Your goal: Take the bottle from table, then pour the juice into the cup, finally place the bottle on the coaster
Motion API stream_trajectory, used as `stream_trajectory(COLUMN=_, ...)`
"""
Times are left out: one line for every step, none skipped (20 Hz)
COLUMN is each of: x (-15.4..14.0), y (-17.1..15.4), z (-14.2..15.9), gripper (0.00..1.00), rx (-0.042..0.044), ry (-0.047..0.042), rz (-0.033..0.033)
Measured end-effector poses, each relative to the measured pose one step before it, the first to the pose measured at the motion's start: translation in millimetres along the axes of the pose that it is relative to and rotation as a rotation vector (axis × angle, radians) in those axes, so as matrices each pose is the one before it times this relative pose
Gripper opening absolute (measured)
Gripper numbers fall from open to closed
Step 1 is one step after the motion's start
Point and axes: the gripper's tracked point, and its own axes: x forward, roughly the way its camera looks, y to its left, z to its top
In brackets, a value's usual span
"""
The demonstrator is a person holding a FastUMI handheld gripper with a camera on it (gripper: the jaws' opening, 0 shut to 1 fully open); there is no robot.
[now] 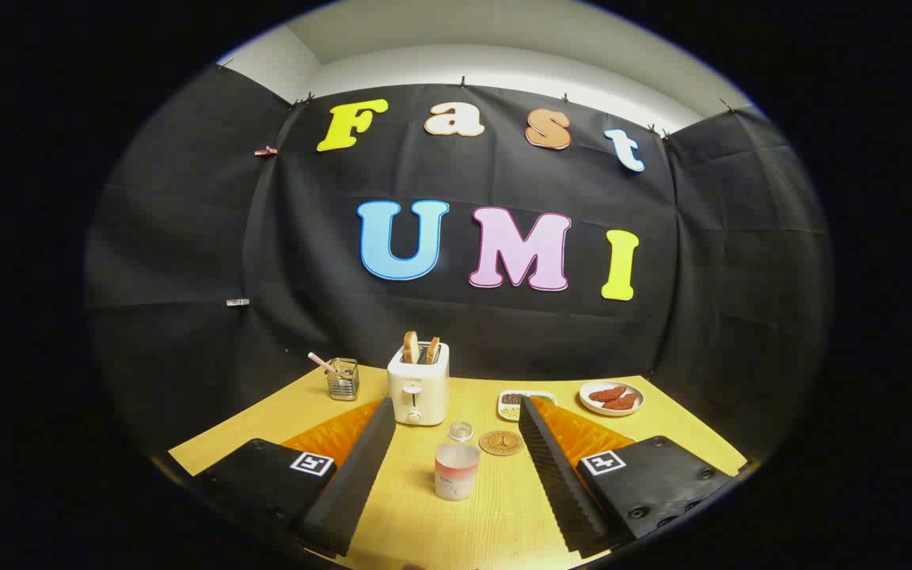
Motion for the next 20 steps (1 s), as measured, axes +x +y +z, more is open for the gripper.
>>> stream_trajectory(x=1.14, y=-3.96, z=-3.77, gripper=0.97, rx=-0.01317, ry=0.00738, rz=-0.01234)
stream_trajectory(x=2.25, y=-3.35, z=-2.74, gripper=0.97, rx=-0.00756, ry=0.00779, rz=-0.01029)
stream_trajectory(x=1.57, y=-0.58, z=-1.19, gripper=0.97, rx=0.00184, ry=0.00303, rz=-0.00065)
stream_trajectory(x=2.10, y=0.96, z=0.27, gripper=0.97, rx=0.00999, ry=-0.00256, rz=0.00509)
stream_trajectory(x=2.31, y=0.61, z=2.49, gripper=0.97, rx=0.01335, ry=-0.00747, rz=0.00246)
stream_trajectory(x=2.35, y=-0.60, z=2.80, gripper=0.97, rx=0.01339, ry=-0.00946, rz=-0.00045)
stream_trajectory(x=0.39, y=-1.37, z=1.24, gripper=0.97, rx=0.01068, ry=-0.00899, rz=-0.00343)
stream_trajectory(x=-0.20, y=-2.16, z=-0.87, gripper=0.97, rx=0.00869, ry=-0.00453, rz=-0.00624)
stream_trajectory(x=0.64, y=-1.90, z=-0.51, gripper=0.97, rx=0.00606, ry=-0.00187, rz=-0.00882)
stream_trajectory(x=0.22, y=-1.84, z=-0.87, gripper=0.97, rx=0.00183, ry=0.00105, rz=-0.00647)
stream_trajectory(x=0.26, y=-1.61, z=-2.63, gripper=0.97, rx=-0.00379, ry=0.00502, rz=-0.00630)
stream_trajectory(x=0.02, y=-0.88, z=-2.88, gripper=0.97, rx=-0.00635, ry=0.00634, rz=-0.00464)
stream_trajectory(x=-0.62, y=-0.63, z=-2.30, gripper=0.97, rx=-0.00642, ry=0.00604, rz=-0.00222)
stream_trajectory(x=-0.14, y=-1.09, z=-1.65, gripper=0.97, rx=-0.00550, ry=0.00392, rz=-0.00149)
stream_trajectory(x=-0.20, y=0.12, z=-1.40, gripper=0.97, rx=-0.00338, ry=0.00222, rz=-0.00091)
stream_trajectory(x=-0.17, y=1.03, z=-1.92, gripper=0.97, rx=-0.00118, ry=0.00240, rz=0.00019)
stream_trajectory(x=0.30, y=1.63, z=-1.01, gripper=0.97, rx=0.00132, ry=0.00064, rz=-0.00040)
stream_trajectory(x=0.62, y=0.11, z=-1.32, gripper=0.97, rx=0.00384, ry=-0.00048, rz=-0.00264)
stream_trajectory(x=1.59, y=0.01, z=-0.57, gripper=0.97, rx=0.00713, ry=-0.00342, rz=-0.00540)
stream_trajectory(x=1.21, y=-1.39, z=-0.02, gripper=0.97, rx=0.00958, ry=-0.00522, rz=-0.01004)
